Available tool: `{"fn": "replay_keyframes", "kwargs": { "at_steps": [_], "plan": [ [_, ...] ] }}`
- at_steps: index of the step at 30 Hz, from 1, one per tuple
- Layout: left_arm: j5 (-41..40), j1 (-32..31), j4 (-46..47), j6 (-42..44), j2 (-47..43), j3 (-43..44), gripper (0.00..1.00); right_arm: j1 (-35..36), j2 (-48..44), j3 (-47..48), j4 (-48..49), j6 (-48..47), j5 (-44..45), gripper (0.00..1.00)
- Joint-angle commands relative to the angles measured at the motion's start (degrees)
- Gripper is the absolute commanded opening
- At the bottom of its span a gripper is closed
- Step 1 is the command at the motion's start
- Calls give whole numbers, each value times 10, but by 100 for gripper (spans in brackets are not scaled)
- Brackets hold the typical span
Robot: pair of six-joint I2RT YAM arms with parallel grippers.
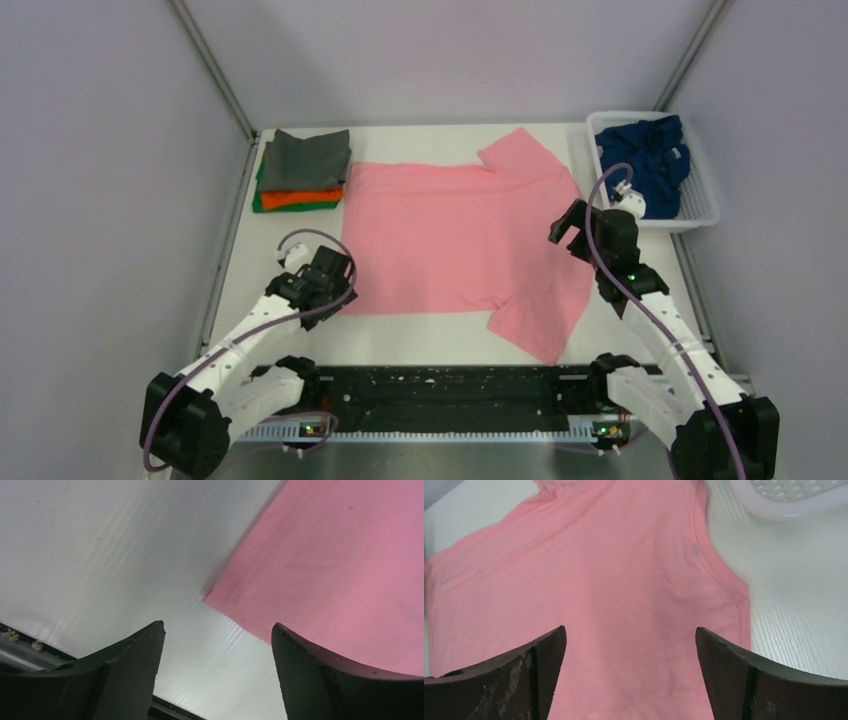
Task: Fold and stack the t-shirts
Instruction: Grab the side of the flattened tshirt closest away from the robot with both arms
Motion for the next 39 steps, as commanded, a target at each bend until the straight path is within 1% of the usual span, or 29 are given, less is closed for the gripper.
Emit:
{"fn": "replay_keyframes", "kwargs": {
  "at_steps": [1,2,5,10,14,24,27,34,39],
  "plan": [
    [-38,-1,-11,-76,-16,-28,76,2,-5,8,-11,2,-5,99],
    [-35,-2,-6,-85,-11,-32,72,1,1,10,-12,2,-9,99],
    [-37,-1,3,-96,19,-34,65,1,19,13,-16,0,-18,99],
    [-34,-1,14,-96,78,-19,58,1,32,17,-23,-4,-15,99],
    [-33,-2,34,-101,108,-21,55,1,27,17,-27,-3,-14,99],
    [-37,0,62,-99,164,-6,53,3,12,19,-39,-1,-14,99],
    [-37,1,58,-97,160,0,49,3,11,19,-40,-2,-12,99],
    [-45,2,36,-103,92,-7,49,3,12,19,-41,-3,-11,99],
    [-52,5,53,-100,76,-17,49,3,16,19,-40,-5,-8,99]
  ]
}}
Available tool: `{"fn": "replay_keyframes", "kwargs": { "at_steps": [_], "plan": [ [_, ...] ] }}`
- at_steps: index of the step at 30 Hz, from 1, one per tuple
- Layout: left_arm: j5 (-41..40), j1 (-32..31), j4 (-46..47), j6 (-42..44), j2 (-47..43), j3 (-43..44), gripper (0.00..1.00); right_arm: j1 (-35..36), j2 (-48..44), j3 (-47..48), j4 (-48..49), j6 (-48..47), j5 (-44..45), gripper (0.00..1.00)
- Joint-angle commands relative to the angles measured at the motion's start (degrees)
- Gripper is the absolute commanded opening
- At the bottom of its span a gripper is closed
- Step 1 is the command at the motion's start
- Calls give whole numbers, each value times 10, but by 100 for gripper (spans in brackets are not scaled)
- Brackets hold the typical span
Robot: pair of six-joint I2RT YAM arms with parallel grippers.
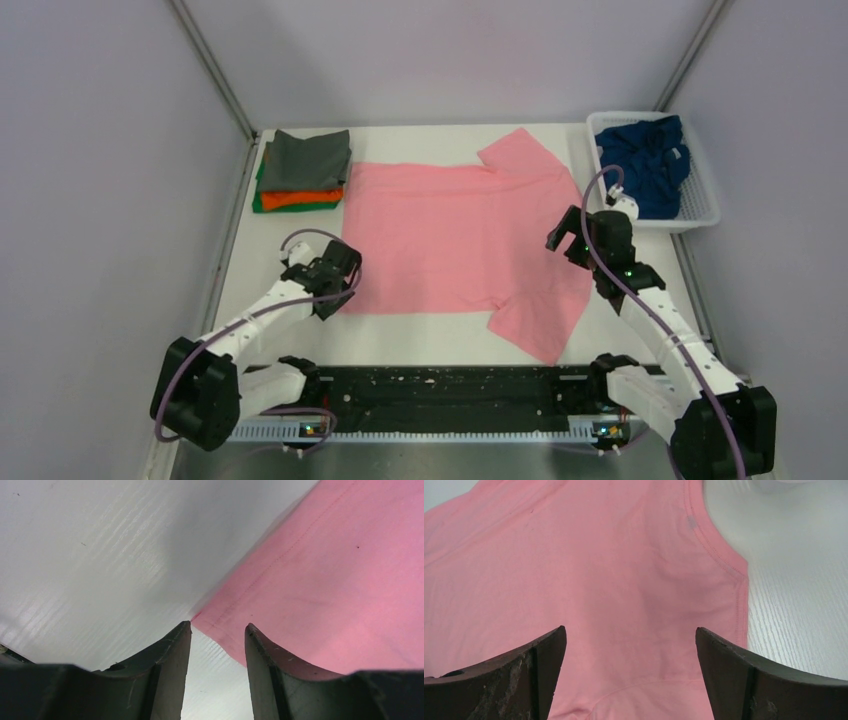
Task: Fold and stack the t-shirts
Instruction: Grab the side of the flattened tshirt closest away from the robot with both arms
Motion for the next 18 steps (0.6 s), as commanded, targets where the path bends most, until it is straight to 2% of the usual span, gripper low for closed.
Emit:
{"fn": "replay_keyframes", "kwargs": {
  "at_steps": [1,7,14,16,18],
  "plan": [
    [-16,5,11,-11,-8,-6,49,3,-5,18,4,-5,6,99],
    [-8,12,35,-13,53,-8,49,3,-2,19,3,-5,5,99],
    [9,16,60,-9,124,6,43,5,-1,21,-7,-9,4,99],
    [13,16,61,-8,132,7,38,6,-2,21,-8,-9,5,99],
    [18,16,61,-7,137,6,26,6,-2,22,-11,-10,6,99]
  ]
}}
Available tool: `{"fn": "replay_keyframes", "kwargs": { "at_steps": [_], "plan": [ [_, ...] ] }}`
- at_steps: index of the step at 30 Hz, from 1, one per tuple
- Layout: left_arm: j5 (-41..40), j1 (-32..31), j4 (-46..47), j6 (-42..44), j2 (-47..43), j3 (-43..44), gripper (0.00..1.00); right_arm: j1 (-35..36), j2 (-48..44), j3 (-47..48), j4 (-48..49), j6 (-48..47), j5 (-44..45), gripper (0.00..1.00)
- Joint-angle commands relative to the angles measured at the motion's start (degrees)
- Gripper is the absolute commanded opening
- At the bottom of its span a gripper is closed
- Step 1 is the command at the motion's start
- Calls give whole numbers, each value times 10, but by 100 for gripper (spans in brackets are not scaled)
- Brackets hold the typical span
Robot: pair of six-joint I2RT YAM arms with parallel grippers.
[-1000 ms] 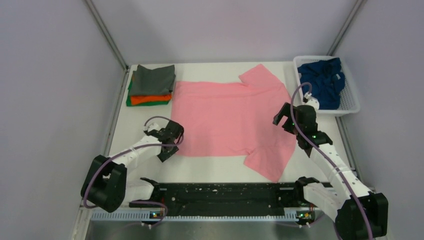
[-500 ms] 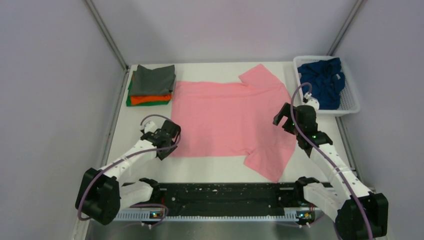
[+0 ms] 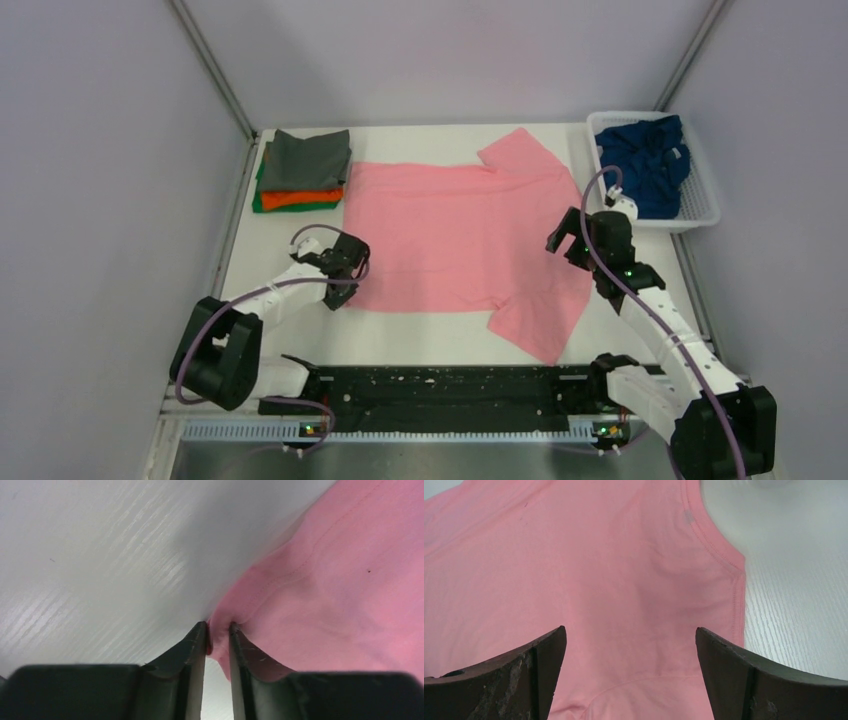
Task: Fold and stack the t-shirts
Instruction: Grab the side of the flattened tshirt closest away from the robot with both arms
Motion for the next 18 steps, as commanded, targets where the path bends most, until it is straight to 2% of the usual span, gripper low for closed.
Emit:
{"fn": "replay_keyframes", "kwargs": {
  "at_steps": [1,5,13,18],
  "plan": [
    [20,4,8,-5,28,-13,19,6,-2,22,-2,-7,7,99],
    [18,4,1,-3,28,-12,0,7,-3,23,-8,-9,8,99],
    [10,4,-21,16,-11,-9,0,30,-12,42,-85,-11,12,99],
    [-3,4,-35,19,-66,-21,0,144,0,67,-206,-15,16,98]
  ]
}}
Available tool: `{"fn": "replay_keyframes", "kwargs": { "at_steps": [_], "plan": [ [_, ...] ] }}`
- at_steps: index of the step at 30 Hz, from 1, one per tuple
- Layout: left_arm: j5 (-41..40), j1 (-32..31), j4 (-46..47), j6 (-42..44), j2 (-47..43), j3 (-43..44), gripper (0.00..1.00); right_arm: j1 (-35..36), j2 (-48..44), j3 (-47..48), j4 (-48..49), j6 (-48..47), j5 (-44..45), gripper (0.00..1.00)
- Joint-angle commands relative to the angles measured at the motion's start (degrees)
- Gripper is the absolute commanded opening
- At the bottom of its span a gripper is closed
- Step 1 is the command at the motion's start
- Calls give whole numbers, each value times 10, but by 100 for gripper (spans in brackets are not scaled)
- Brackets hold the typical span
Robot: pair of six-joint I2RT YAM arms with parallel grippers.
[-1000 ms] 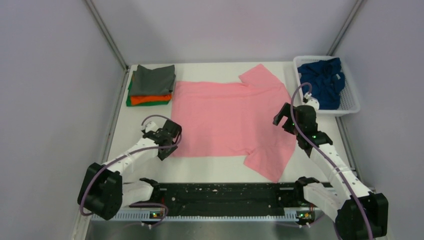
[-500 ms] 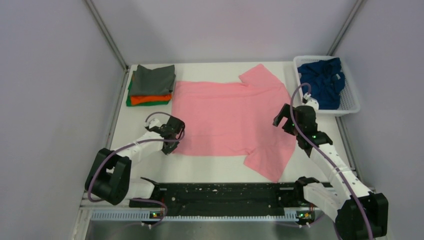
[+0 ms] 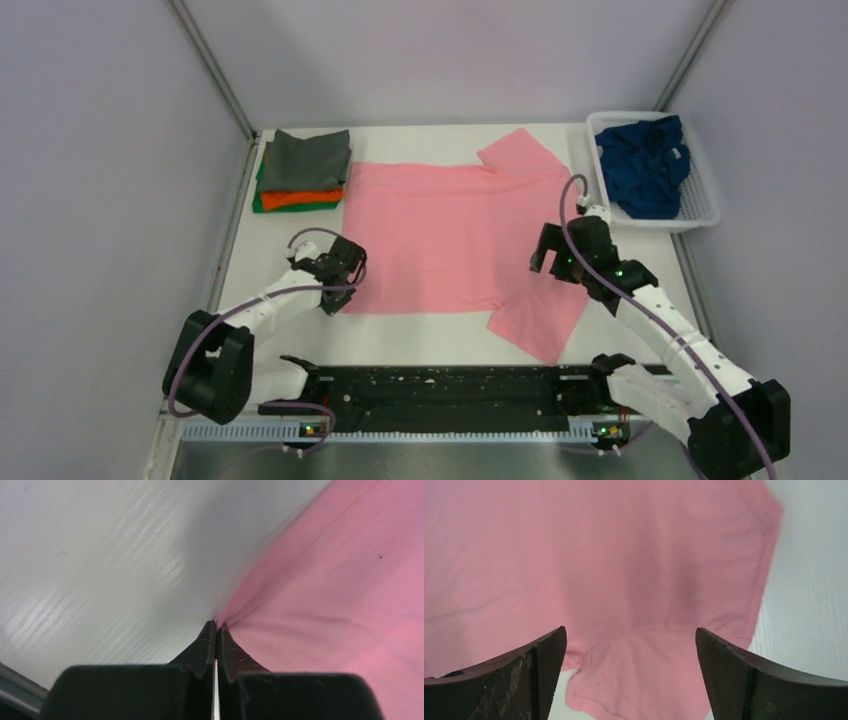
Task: Fold and stack the t-shirts
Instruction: Grab the side of the flattened tshirt closest away from the robot with both arms
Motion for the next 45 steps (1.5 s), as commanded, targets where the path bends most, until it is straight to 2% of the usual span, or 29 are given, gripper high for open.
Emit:
{"fn": "replay_keyframes", "kwargs": {
  "at_steps": [1,3,8,14,20,24,28,30,32,35,41,45],
  "plan": [
    [-14,3,-31,6,-55,-16,0,97,1,34,-117,-17,-31,98],
    [-29,3,-33,9,-69,-19,0,119,3,29,-161,-14,-58,97],
    [-45,4,-36,12,-72,-17,0,209,16,24,-279,49,-42,95],
    [-35,4,-27,14,-70,-24,0,316,55,-13,-300,149,-43,90],
    [-37,4,-11,17,-87,-40,0,318,98,-58,-240,173,-26,80],
    [-34,4,-8,17,-89,-41,0,318,130,-78,-169,172,-41,71],
    [-32,4,-1,17,-91,-47,0,318,153,-91,-135,175,-35,56],
    [-31,5,-2,17,-90,-46,0,318,152,-91,-136,178,-22,41],
    [-31,5,-5,17,-88,-43,0,318,142,-90,-146,181,-13,21],
    [-30,5,-25,9,-92,-36,0,318,115,-80,-187,189,-23,1],
    [-6,5,-84,-16,-143,-54,0,318,25,-60,-293,210,-62,0],
    [24,5,-104,-22,-171,-73,0,319,-13,-66,-330,221,-85,0]
  ]
}}
